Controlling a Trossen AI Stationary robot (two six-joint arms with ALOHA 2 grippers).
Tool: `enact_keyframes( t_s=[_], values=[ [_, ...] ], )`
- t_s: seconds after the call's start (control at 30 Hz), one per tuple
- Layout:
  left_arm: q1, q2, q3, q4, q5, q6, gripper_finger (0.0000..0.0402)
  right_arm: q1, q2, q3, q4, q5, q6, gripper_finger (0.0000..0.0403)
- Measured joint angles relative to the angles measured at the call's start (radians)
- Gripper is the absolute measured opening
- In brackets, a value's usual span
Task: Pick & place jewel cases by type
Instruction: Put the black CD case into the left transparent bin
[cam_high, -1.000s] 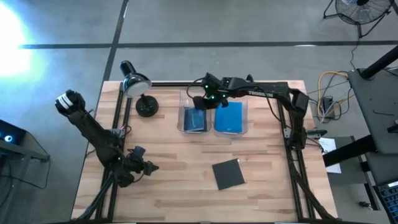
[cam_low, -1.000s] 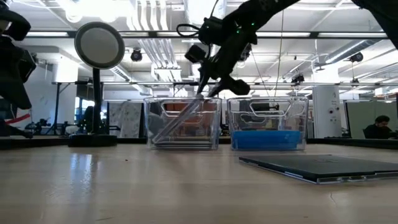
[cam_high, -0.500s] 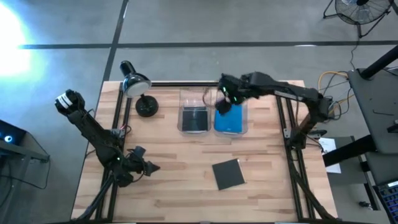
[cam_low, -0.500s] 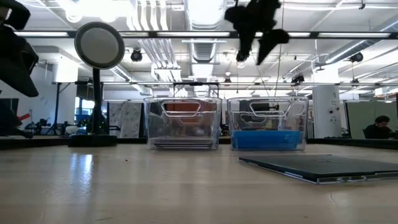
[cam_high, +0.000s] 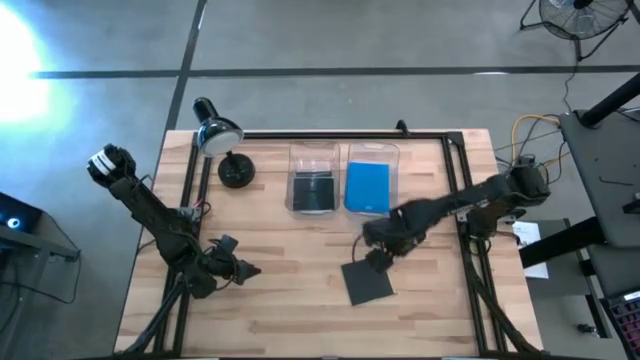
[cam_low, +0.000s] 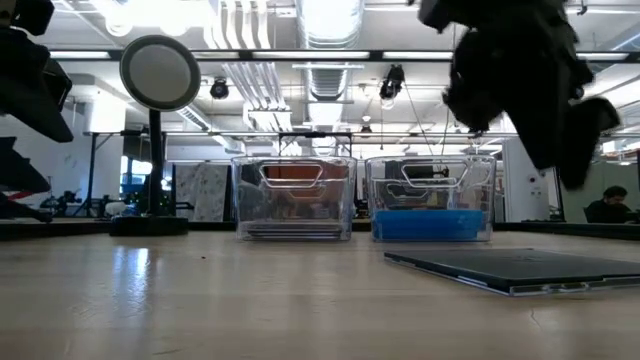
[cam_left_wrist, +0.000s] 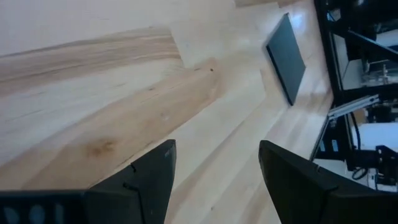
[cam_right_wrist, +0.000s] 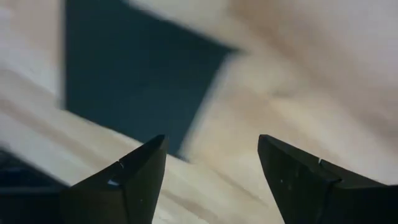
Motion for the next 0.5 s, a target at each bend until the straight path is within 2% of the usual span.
enact_keyframes(
  t_s=[0.1, 0.23, 0.33, 0.5],
  values=[
    [0.011, 0.004, 0.000, 0.021, 0.014, 0.042, 0.0213, 0.045, -0.030, -0.151, 0.227, 0.004, 0.157, 0.0245],
    [0.064, 0.011, 0.000, 0.027, 0.133, 0.122, 0.0213, 0.084, -0.066, -0.295, 0.417, 0.016, 0.281, 0.0251],
    [0.108, 0.014, 0.000, 0.049, 0.213, 0.175, 0.0213, 0.118, -0.071, -0.358, 0.500, 0.020, 0.321, 0.0260],
    [0.164, 0.014, 0.000, 0.109, 0.226, 0.239, 0.0213, 0.153, -0.029, -0.396, 0.631, 0.022, 0.357, 0.0269]
  ],
)
